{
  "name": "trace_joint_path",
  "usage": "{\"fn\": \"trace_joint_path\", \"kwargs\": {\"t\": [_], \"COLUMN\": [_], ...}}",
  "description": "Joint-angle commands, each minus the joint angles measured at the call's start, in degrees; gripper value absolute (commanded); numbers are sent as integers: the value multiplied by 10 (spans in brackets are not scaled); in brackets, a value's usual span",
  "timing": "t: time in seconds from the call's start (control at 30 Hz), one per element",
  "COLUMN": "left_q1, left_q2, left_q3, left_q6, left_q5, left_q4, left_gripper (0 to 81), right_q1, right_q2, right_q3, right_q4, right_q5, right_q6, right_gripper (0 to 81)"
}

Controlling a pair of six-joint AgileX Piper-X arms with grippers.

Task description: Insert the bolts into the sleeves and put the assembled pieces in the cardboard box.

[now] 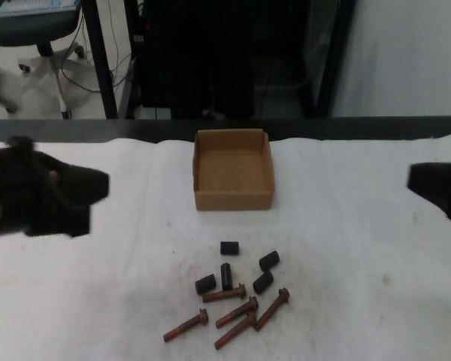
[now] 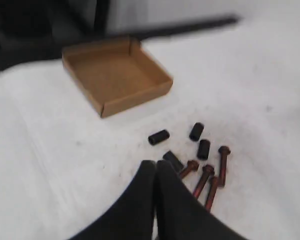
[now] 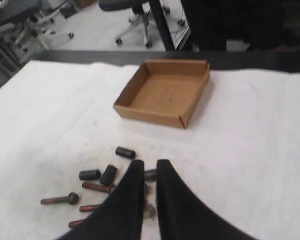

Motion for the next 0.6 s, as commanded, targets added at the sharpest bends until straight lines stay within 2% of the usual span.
{"fn": "trace_joint_path", "kwargs": {"t": [0.0, 0.13, 0.23, 0.3, 0.4, 0.47, 0.5, 0.57], "left_q1": [-38, -103, -147, -177, -206, -222, -227, -242], "left_q2": [78, 151, 193, 218, 253, 274, 282, 294], "left_q3": [-110, -144, -144, -144, -148, -156, -160, -173], "left_q6": [114, 163, 172, 172, 151, 148, 148, 154], "left_q5": [-72, -84, -51, -29, -27, -37, -56, -123], "left_q4": [190, 181, 164, 150, 128, 129, 132, 158], "left_gripper": [3, 3, 6, 47, 193, 341, 409, 489], "right_q1": [12, 58, 89, 106, 114, 112, 109, 102], "right_q2": [48, 121, 160, 175, 176, 171, 167, 164], "right_q3": [-43, -74, -77, -77, -79, -83, -85, -91], "right_q4": [27, 31, 45, 55, 55, 55, 54, 54], "right_q5": [-7, -2, -1, 11, 35, 37, 44, 49], "right_q6": [-44, -83, -88, -88, -88, -88, -88, -88], "right_gripper": [97, 97, 108, 145, 232, 284, 305, 320]}}
